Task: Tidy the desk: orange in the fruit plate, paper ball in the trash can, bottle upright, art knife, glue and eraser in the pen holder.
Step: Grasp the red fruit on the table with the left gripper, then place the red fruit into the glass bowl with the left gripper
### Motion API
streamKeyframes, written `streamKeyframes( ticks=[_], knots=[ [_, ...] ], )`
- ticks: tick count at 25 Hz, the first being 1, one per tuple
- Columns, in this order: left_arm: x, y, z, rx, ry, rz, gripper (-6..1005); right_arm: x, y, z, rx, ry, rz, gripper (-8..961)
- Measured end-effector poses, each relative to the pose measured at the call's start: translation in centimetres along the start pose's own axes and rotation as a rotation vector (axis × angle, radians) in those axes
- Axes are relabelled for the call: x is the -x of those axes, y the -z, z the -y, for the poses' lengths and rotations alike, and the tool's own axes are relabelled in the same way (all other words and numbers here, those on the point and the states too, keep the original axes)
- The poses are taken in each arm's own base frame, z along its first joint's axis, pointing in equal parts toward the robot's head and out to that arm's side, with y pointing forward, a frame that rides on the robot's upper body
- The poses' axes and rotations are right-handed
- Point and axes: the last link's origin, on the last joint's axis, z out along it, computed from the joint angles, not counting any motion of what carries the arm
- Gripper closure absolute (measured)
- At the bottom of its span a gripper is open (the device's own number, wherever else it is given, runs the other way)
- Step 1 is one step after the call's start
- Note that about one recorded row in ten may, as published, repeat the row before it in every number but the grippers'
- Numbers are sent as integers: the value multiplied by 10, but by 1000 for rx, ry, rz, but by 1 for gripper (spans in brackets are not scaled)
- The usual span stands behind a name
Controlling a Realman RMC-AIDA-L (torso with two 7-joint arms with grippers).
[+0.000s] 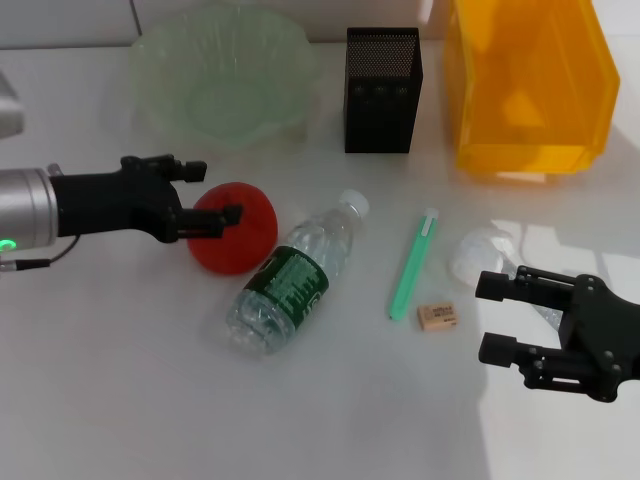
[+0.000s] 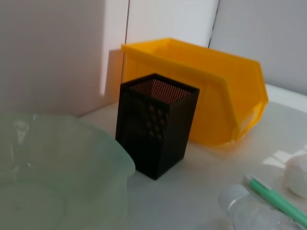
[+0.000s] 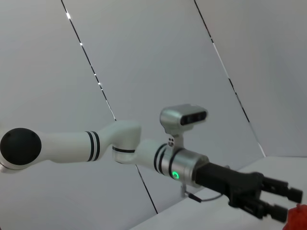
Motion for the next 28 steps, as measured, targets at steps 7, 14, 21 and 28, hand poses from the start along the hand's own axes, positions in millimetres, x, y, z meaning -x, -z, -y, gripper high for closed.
streamKeyframes(
  ticks=[7,14,21,28],
  knots=[
    [11,-25,-7,14,-33,99,168,-2,-4,-2,5,-6,8,210],
    [8,-25,-6,4,-33,74,228,-2,-4,-1,5,-5,11,210],
    [9,-25,-6,3,-34,72,489,-1,-4,-1,3,-3,12,214],
    [3,-22,-9,25,-35,38,768,0,-3,-1,-1,1,13,223]
  ],
)
